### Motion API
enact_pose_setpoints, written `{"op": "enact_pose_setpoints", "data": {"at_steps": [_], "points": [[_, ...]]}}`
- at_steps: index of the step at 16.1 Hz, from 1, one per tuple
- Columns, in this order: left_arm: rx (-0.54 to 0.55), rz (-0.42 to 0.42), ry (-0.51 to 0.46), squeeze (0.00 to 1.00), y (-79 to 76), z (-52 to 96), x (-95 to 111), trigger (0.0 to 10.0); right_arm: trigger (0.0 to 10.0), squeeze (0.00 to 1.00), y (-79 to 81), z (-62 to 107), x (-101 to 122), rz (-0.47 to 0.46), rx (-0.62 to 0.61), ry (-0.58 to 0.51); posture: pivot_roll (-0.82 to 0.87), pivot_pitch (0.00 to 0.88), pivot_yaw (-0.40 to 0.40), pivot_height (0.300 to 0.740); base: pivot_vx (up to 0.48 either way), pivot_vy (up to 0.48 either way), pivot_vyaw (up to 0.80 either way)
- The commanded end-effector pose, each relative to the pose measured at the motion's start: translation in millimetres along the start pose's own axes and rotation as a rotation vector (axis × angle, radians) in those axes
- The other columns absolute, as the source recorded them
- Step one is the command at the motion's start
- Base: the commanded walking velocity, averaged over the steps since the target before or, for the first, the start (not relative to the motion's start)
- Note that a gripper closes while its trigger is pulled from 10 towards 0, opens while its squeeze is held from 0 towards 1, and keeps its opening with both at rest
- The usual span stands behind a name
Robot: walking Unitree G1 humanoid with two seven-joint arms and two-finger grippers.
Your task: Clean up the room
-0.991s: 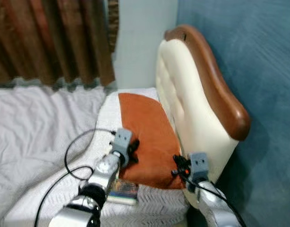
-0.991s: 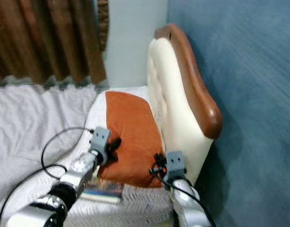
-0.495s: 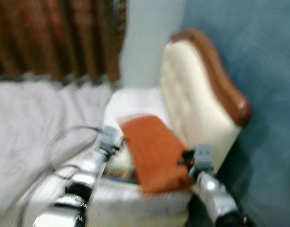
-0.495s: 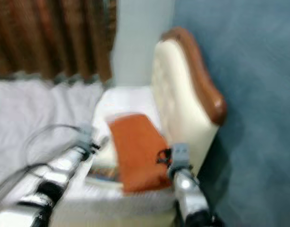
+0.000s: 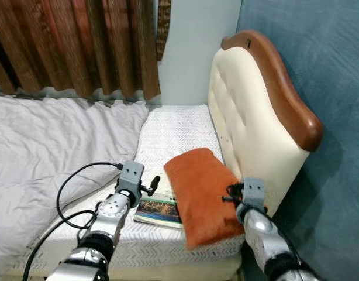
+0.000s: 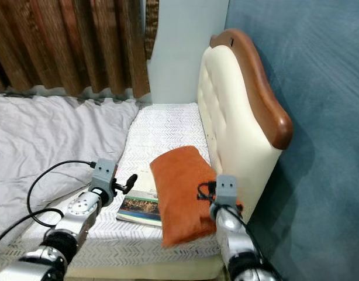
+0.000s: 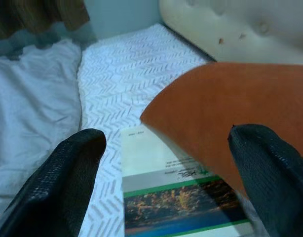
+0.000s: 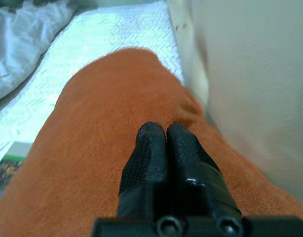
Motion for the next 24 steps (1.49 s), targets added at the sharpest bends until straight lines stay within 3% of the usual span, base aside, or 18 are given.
{"op": "enact_pose_setpoints", "data": {"at_steps": [1,3,4,5,6,8,9,10,12,14,17,18,19,20,21,22,23,24], "points": [[-0.013,-0.016,-0.019,0.0,-5.1,1.1,1.5,10.0,0.0,0.0,0.8,-9.6,51.5,0.011,-0.024,-0.173,-0.05,0.0,-0.051,0.74,0.0,0.0,0.0],[-0.017,-0.023,-0.019,0.0,-10.6,3.8,-2.6,10.0,0.0,0.0,-3.1,-14.2,83.8,0.026,-0.099,-0.282,-0.03,0.002,-0.051,0.74,0.0,0.0,0.0],[-0.013,-0.023,-0.019,0.0,-11.7,5.0,-4.1,10.0,0.0,0.0,-13.7,-13.4,98.9,0.015,-0.186,-0.348,-0.02,0.006,-0.056,0.74,0.0,0.0,0.0],[-0.004,-0.026,-0.026,0.0,-11.5,6.3,-4.1,10.0,0.0,0.0,-33.0,-10.1,102.1,-0.019,-0.314,-0.375,-0.01,0.008,-0.061,0.74,0.0,0.0,0.0],[0.004,-0.027,-0.029,0.0,-10.9,7.2,-4.5,10.0,0.0,0.0,-40.7,-9.0,95.8,-0.034,-0.36,-0.354,0.0,0.015,-0.065,0.74,0.0,0.0,0.0],[0.017,-0.029,-0.036,0.0,-11.1,10.6,-6.5,10.0,0.0,0.0,-53.4,-5.9,57.8,-0.082,-0.431,-0.218,0.02,0.031,-0.071,0.74,0.0,0.0,0.0],[0.016,-0.042,-0.038,0.0,-13.6,13.4,-8.8,10.0,0.0,0.0,-57.2,-0.5,19.7,-0.14,-0.457,-0.084,0.03,0.039,-0.073,0.74,0.0,0.0,0.0],[0.005,-0.042,-0.041,0.0,-18.8,15.5,-10.3,10.0,0.0,0.0,-54.1,6.7,-19.2,-0.214,-0.452,0.062,0.03,0.044,-0.073,0.74,0.0,0.0,0.0],[-0.018,-0.042,-0.04,0.0,-27.8,17.3,-12.0,10.0,0.0,0.0,-46.5,18.2,-58.8,-0.264,-0.429,0.203,0.03,0.051,-0.073,0.74,0.0,0.0,0.0],[-0.023,-0.042,-0.036,0.0,-29.6,19.5,-13.9,10.0,0.0,0.0,-31.4,23.0,-78.6,-0.361,-0.387,0.277,0.04,0.06,-0.071,0.74,0.0,0.0,0.0],[-0.02,-0.047,-0.031,0.0,-27.7,20.4,-14.7,10.0,0.0,0.0,-12.8,18.6,-77.9,-0.452,-0.322,0.291,0.04,0.062,-0.069,0.74,0.0,0.0,0.0],[-0.015,-0.051,-0.033,0.0,-26.0,20.3,-13.1,10.0,0.0,0.72,-4.7,14.0,-70.9,-0.479,-0.279,0.272,0.04,0.063,-0.069,0.74,0.0,0.0,0.0],[-0.01,-0.054,-0.036,0.0,-24.3,19.3,-11.1,10.0,0.0,1.0,2.0,8.6,-60.6,-0.497,-0.239,0.238,0.05,0.063,-0.07,0.74,0.0,0.0,0.0],[-0.008,-0.054,-0.037,0.0,-23.7,18.9,-10.4,10.0,0.8,1.0,4.5,6.0,-54.6,-0.485,-0.222,0.218,0.04,0.063,-0.072,0.74,0.0,0.0,0.0],[-0.007,-0.054,-0.037,0.0,-23.5,18.8,-10.0,10.0,0.8,1.0,5.8,4.6,-51.3,-0.475,-0.212,0.207,0.04,0.063,-0.071,0.74,0.0,0.0,0.0],[-0.006,-0.054,-0.037,0.0,-23.7,19.1,-10.0,10.0,10.0,1.0,8.3,2.1,-44.6,-0.432,-0.184,0.182,0.04,0.062,-0.071,0.74,0.0,0.0,0.0],[-0.006,-0.054,-0.037,0.0,-23.8,19.3,-9.9,10.0,10.0,1.0,10.3,0.6,-40.1,-0.401,-0.163,0.164,0.04,0.062,-0.071,0.74,0.0,0.0,0.0],[-0.007,-0.054,-0.034,0.0,-24.2,19.2,-9.7,10.0,10.0,1.0,12.5,-3.0,-27.4,-0.313,-0.13,0.109,0.03,0.057,-0.07,0.74,0.0,0.0,0.0]]}}
Point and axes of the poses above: a point about 5 cm out from each wrist's last joint towards the gripper, its own z axis pointing back from the gripper into the wrist, its own x axis along the axis of the wrist's last joint, y = z × x, the point moved 4 cm from there along -z, pointing out of the wrist towards the gripper, and after that the axes turned 14 degrees about -z, right-handed, at the moved point
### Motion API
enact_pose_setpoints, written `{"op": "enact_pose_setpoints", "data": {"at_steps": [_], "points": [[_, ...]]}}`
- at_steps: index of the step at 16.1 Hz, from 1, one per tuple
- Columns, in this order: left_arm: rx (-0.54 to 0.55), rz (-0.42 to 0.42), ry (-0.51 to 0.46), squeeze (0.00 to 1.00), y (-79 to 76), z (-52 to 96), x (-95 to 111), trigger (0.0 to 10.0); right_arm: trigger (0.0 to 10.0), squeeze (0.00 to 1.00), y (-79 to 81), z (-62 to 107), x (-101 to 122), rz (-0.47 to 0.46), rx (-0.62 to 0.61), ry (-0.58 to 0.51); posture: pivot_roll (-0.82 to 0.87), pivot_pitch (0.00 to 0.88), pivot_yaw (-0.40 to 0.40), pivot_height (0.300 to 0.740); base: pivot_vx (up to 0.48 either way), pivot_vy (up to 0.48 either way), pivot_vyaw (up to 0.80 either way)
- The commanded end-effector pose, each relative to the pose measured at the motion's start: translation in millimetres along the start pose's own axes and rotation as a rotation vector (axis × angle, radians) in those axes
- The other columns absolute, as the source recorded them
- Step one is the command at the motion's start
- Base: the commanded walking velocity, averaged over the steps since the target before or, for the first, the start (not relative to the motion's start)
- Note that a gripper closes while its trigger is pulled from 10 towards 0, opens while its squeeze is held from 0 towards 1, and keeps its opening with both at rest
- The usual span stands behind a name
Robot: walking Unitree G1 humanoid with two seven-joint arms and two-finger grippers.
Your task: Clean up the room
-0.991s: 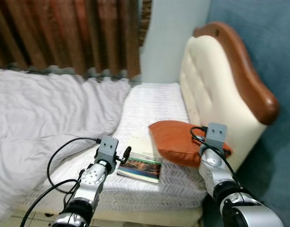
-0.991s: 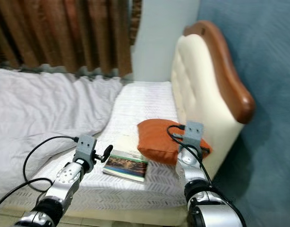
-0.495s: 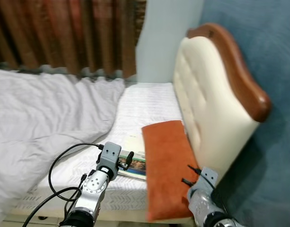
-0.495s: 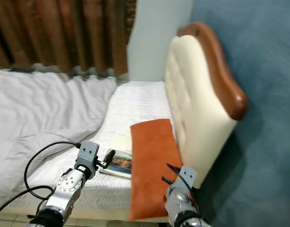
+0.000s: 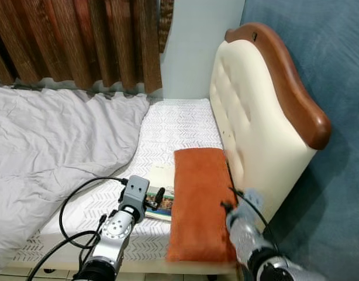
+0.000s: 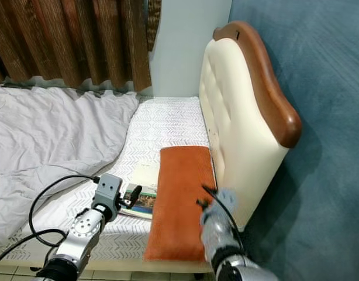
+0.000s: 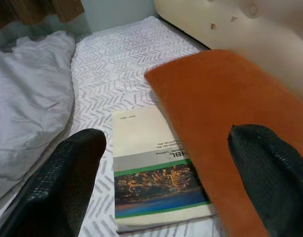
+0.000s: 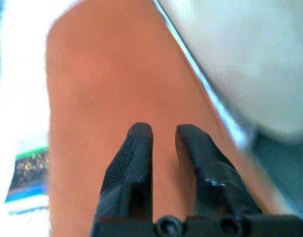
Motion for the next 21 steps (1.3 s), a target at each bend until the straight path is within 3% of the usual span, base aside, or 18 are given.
{"op": "enact_pose_setpoints", "data": {"at_steps": [1,7,9,10,11,13,15,16,18,19,21], "points": [[-0.009,-0.023,-0.011,0.0,-1.0,-1.0,5.0,10.0,10.0,1.0,6.8,-1.5,12.8,0.048,0.033,-0.051,0.03,0.056,-0.07,0.74,0.0,0.0,0.0],[-0.016,-0.024,-0.013,0.0,-3.5,-3.8,8.2,10.0,10.0,1.0,8.5,-1.0,11.9,0.044,0.05,-0.054,0.02,0.052,-0.066,0.74,0.0,0.0,0.0],[-0.009,-0.02,-0.015,0.0,-2.0,-2.7,8.0,10.0,10.0,1.0,16.6,-0.6,32.5,0.161,0.1,-0.162,0.02,0.046,-0.067,0.74,0.0,0.0,0.0],[0.019,-0.006,-0.047,0.0,2.2,2.2,11.3,10.0,10.0,0.41,18.0,6.1,59.5,0.326,0.137,-0.337,0.01,0.035,-0.069,0.74,0.0,0.0,0.0],[0.048,0.007,-0.084,0.0,6.6,7.6,16.4,10.0,10.0,0.0,15.6,14.9,70.2,0.347,0.176,-0.423,0.0,0.027,-0.069,0.74,0.0,0.0,0.0],[0.106,0.017,-0.164,0.0,16.3,22.0,27.6,10.0,10.0,0.0,-3.2,42.4,87.3,0.361,0.202,-0.574,-0.01,0.003,-0.066,0.74,0.0,0.0,0.0],[0.152,0.016,-0.217,0.0,20.3,36.9,39.7,10.0,10.0,0.0,-32.5,70.9,96.4,0.397,0.166,-0.642,-0.02,0.0,-0.054,0.74,0.0,0.0,0.0],[0.156,0.025,-0.22,0.0,19.6,40.1,40.0,10.0,10.0,0.0,-40.9,75.0,97.2,0.403,0.152,-0.648,-0.03,0.0,-0.05,0.74,0.0,0.0,0.0],[0.158,0.036,-0.194,0.0,13.7,48.7,33.9,10.0,10.0,0.0,-67.0,85.2,79.7,0.404,0.109,-0.571,-0.03,0.0,-0.045,0.74,0.0,0.0,0.0],[0.162,0.056,-0.152,0.0,9.3,47.7,24.8,10.0,10.0,0.0,-73.0,88.6,57.3,0.435,0.111,-0.47,-0.04,0.0,-0.038,0.74,0.0,0.0,0.0],[0.182,0.073,-0.132,0.0,10.4,41.8,23.6,10.0,10.0,0.0,-61.4,86.3,44.1,0.457,0.152,-0.435,-0.04,0.0,-0.033,0.74,0.0,0.0,0.0]]}}
Point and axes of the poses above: a point about 5 cm out from each wrist's last joint towards the gripper, its own z axis pointing back from the gripper into the wrist, its own x axis along the axis of the wrist's last joint, y = z × x, the point moved 4 cm from there along -z, pointing out of the wrist towards the gripper, and after that the axes turned 14 degrees about -z, right-handed, at the moved point
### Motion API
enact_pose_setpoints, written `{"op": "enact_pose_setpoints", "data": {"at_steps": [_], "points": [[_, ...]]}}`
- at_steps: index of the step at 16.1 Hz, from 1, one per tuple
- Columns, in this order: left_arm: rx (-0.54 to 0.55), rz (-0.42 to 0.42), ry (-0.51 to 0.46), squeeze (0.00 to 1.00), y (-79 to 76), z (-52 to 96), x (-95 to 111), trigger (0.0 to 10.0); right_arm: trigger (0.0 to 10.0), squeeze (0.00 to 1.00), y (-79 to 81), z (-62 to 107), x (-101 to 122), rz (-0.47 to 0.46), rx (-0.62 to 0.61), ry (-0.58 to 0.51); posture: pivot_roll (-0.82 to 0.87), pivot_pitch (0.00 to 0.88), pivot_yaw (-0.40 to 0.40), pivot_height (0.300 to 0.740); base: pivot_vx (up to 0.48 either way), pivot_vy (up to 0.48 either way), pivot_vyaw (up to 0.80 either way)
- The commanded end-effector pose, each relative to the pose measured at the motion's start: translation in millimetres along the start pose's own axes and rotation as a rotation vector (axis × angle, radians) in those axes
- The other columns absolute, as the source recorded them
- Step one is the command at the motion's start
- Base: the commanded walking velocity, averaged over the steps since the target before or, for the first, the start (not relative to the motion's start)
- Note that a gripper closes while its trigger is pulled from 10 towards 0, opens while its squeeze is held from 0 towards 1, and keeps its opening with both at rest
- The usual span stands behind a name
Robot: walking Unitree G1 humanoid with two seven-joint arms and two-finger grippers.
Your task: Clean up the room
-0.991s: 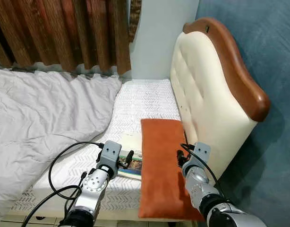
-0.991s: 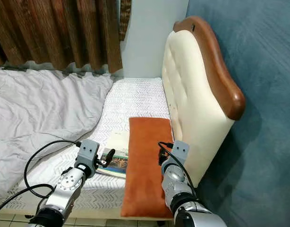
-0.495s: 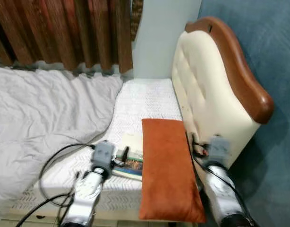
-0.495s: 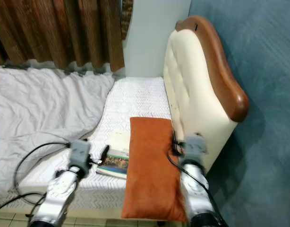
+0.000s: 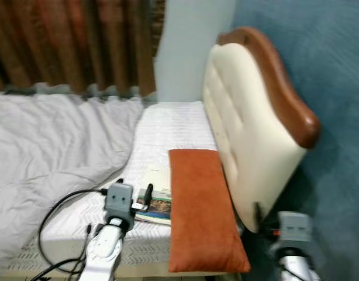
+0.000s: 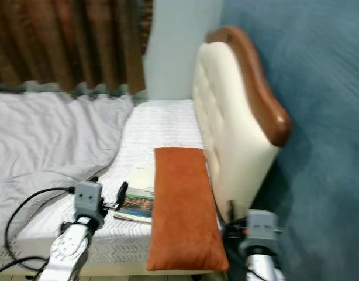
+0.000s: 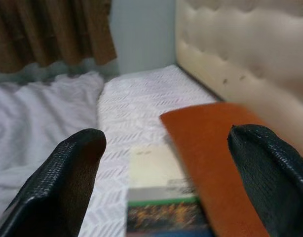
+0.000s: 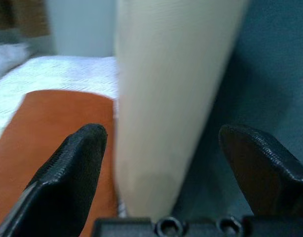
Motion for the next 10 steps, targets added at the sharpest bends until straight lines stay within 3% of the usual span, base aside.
{"op": "enact_pose_setpoints", "data": {"at_steps": [1,3,10], "points": [[0.006,0.014,0.05,0.0,-1.8,-2.5,-9.3,10.0,10.0,0.0,7.2,-6.7,3.0,-0.005,0.029,0.001,-0.04,0.0,-0.03,0.74,0.0,0.0,0.0],[0.004,0.017,0.079,0.0,-6.4,-3.3,-13.7,10.0,10.0,0.0,3.3,-9.0,-4.9,0.004,0.031,0.07,-0.04,0.0,-0.035,0.735,0.0,0.0,0.0],[0.011,0.011,0.099,0.0,-6.8,-3.3,-19.3,10.0,10.0,0.0,2.6,-10.0,-7.1,0.028,0.047,0.103,-0.04,0.0,-0.039,0.665,0.0,0.0,0.0]]}}
Point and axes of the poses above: a point about 5 cm out from each wrist's last joint towards the gripper, its own z axis pointing back from the gripper into the wrist, its own x axis along the axis of the wrist's last joint, y = z × x, the point moved 4 cm from there along -z, pointing out of the wrist towards the gripper, and after that the axes turned 14 degrees about -z, right-handed, at the moved point
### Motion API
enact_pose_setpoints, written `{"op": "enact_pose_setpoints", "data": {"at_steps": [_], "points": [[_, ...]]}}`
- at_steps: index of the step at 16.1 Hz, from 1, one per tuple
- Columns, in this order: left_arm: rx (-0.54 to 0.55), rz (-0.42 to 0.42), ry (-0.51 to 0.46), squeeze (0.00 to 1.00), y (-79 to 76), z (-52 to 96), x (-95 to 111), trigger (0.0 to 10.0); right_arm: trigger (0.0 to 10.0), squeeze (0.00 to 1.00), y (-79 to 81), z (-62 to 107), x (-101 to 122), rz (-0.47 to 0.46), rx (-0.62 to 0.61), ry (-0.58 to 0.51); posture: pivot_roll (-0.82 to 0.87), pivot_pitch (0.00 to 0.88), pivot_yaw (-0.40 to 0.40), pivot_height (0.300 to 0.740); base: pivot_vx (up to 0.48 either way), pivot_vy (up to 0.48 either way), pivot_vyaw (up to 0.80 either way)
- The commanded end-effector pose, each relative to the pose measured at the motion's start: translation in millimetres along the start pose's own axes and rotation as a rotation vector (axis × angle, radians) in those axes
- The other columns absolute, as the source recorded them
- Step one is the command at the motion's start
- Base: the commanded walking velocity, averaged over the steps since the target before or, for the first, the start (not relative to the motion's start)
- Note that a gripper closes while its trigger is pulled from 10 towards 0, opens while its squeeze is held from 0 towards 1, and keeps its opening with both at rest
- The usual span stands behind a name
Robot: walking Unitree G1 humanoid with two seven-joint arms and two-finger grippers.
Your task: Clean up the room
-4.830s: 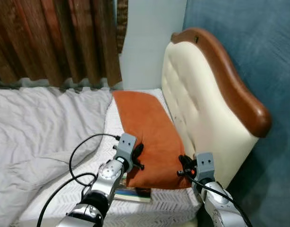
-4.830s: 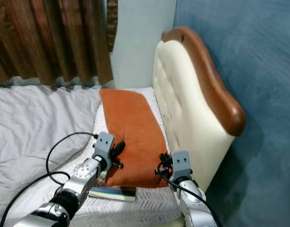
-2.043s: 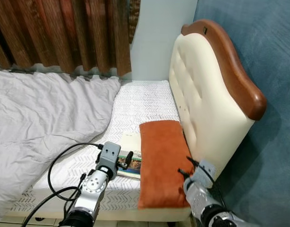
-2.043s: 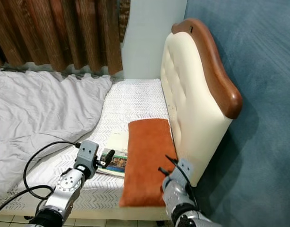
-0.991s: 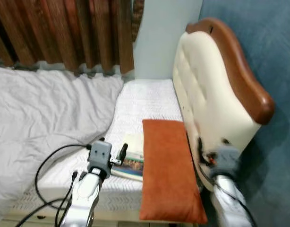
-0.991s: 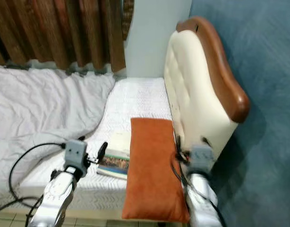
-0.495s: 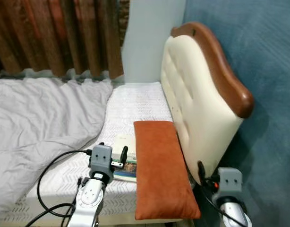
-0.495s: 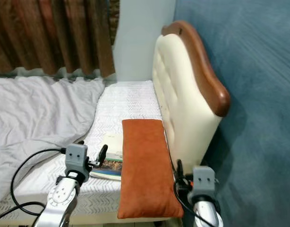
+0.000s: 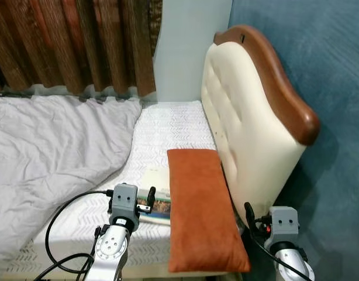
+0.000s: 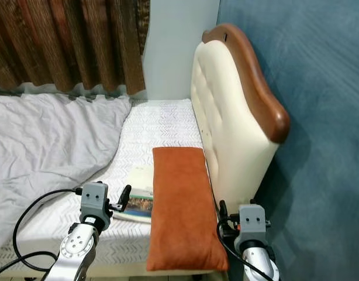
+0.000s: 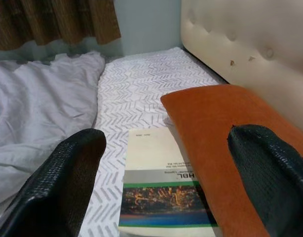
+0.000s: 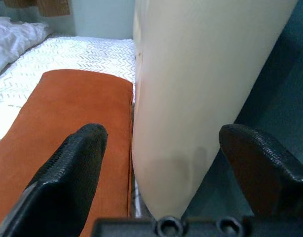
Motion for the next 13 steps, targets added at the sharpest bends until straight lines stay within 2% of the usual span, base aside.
{"op": "enact_pose_setpoints", "data": {"at_steps": [1,7,10,13], "points": [[0.002,-0.003,0.014,0.0,-1.2,-1.0,-1.9,10.0,10.0,0.0,0.4,-1.0,-2.1,0.01,0.008,0.02,-0.04,0.0,-0.039,0.655,0.0,0.0,0.0],[0.003,-0.016,0.012,0.0,0.3,-3.2,-1.7,10.0,10.0,0.0,1.9,-6.2,3.4,0.022,0.011,-0.001,-0.04,0.0,-0.035,0.605,0.0,0.0,0.0],[0.007,-0.034,-0.01,0.0,1.9,-6.8,4.3,10.0,10.0,0.0,4.0,-8.8,7.6,0.006,0.018,-0.018,-0.04,0.0,-0.035,0.605,0.0,0.0,0.0],[0.008,-0.07,-0.023,0.0,3.2,-9.8,7.7,10.0,10.0,0.0,4.6,-11.3,1.0,-0.018,0.016,0.016,-0.04,0.0,-0.035,0.605,0.0,0.0,0.0]]}}
Point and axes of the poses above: a point about 5 cm out from each wrist's last joint towards the gripper, its own z axis pointing back from the gripper into the wrist, its own x axis along the axis of the wrist's last joint, y = z × x, the point moved 4 cm from there along -z, pointing out of the wrist towards the gripper, and after that the axes turned 14 degrees about -z, right-handed, at the moved point
